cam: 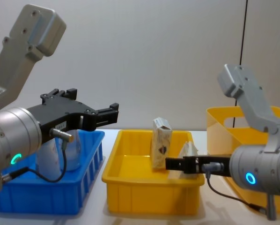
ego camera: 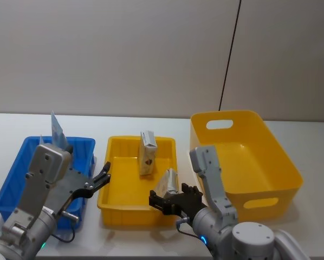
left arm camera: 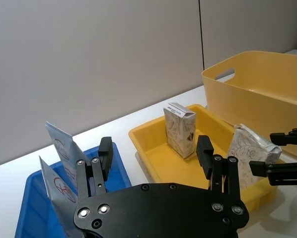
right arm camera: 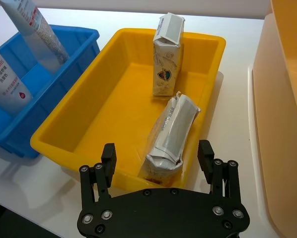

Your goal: Bimanual collaborative sorting of washing and personal care products

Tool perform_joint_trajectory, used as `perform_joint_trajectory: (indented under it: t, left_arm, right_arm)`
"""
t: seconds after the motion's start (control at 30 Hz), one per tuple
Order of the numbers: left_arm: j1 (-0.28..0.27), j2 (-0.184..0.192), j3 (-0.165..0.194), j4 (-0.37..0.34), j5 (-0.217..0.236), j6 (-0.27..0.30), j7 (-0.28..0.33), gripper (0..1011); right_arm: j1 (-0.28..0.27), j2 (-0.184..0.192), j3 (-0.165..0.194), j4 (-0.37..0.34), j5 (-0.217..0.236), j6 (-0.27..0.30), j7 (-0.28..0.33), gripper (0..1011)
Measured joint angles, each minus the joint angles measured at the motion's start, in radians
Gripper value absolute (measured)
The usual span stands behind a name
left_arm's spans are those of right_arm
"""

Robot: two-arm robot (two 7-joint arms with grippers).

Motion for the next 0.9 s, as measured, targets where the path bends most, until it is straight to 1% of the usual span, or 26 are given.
perform_joint_trajectory:
  t: [0.57, 0.9]
  left_arm:
    - [0.0, 0.0, 0.0, 0.0, 0.0, 0.0, 0.0, 1001]
    - [0.0, 0.0, 0.0, 0.0, 0.0, 0.0, 0.0, 1001]
  right_arm:
    - [0.054, -0.021, -0.014, 0.083, -0.03, -0.024, 0.017, 1004]
    - [0.089, -0.042, -0.017, 0.138, -0.045, -0.034, 0.02, 1004]
